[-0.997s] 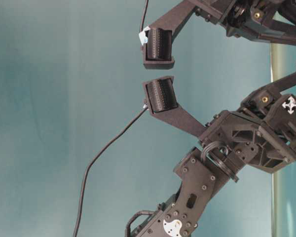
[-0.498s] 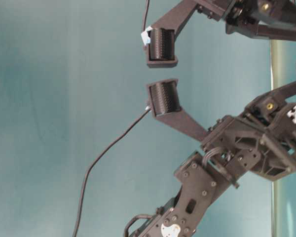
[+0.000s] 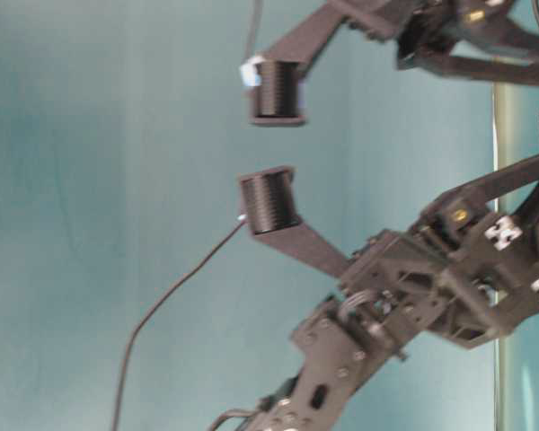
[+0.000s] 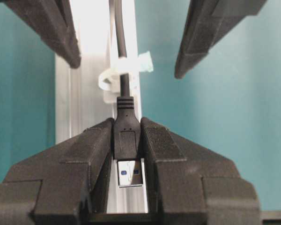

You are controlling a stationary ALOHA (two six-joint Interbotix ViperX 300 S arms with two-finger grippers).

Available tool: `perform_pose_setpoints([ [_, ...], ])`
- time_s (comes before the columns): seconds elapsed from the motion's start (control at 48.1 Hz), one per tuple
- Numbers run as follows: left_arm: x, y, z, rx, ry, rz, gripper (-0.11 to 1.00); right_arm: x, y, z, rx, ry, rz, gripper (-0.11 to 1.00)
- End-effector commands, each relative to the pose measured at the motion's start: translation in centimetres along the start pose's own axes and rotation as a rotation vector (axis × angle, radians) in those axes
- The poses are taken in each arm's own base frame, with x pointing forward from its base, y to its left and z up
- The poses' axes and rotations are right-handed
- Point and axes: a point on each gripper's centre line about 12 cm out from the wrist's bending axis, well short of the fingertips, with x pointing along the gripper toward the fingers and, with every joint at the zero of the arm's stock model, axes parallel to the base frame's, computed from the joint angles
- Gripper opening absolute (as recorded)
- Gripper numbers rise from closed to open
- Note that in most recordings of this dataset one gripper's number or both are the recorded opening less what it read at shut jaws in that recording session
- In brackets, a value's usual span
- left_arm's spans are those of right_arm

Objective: Pass the USB cable through three rings with both arms.
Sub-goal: 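Grasp the plug with the left gripper past the middle ring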

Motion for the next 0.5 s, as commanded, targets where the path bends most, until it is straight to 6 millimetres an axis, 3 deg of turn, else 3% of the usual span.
perform_pose_setpoints([
  [0.0,-1.5,-0.2,1.9,0.009,-0.037,-0.002,0.2,-1.4,0.2,1.8,-0.001,-0.072,0.008,0.87],
  [0.478,-3.1,-0.1,3.3,0.008,-0.051,-0.002,0.2,-1.1,0.7,3.4,0.001,-0.142,0.034,0.86],
])
